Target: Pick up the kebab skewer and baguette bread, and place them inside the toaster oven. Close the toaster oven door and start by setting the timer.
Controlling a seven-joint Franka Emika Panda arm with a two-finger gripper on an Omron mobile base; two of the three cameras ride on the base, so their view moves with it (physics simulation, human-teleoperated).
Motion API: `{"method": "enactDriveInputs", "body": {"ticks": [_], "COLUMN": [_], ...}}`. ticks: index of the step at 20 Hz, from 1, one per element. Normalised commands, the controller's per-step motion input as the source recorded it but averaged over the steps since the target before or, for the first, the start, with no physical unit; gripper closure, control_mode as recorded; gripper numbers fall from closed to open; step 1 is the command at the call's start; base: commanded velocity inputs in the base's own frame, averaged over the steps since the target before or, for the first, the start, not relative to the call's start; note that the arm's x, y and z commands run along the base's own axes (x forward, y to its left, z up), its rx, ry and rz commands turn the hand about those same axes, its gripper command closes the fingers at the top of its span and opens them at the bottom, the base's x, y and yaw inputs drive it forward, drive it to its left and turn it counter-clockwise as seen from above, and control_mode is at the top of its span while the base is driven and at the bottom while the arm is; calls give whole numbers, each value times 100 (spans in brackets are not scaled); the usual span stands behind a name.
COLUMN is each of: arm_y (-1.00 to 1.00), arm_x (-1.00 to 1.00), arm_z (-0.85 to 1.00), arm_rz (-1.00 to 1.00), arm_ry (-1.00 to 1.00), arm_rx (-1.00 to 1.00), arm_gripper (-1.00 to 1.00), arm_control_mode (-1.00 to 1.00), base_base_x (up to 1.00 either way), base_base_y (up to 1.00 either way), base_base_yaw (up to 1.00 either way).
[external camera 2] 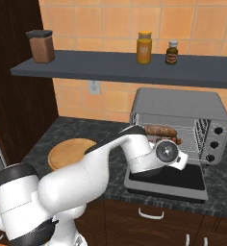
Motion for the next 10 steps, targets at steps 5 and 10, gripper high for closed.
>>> {"method": "enactDriveInputs", "body": {"ticks": [5, 10], "arm_y": [-1, -8], "arm_x": [4, 2], "arm_z": [0, -15], "arm_rz": [0, 2], "arm_ry": [0, -3], "arm_rx": [0, -9], "arm_gripper": [-100, -100], "arm_control_mode": [-100, -100], "base_base_x": [0, 0], "base_base_y": [0, 0], "base_base_yaw": [0, 0]}}
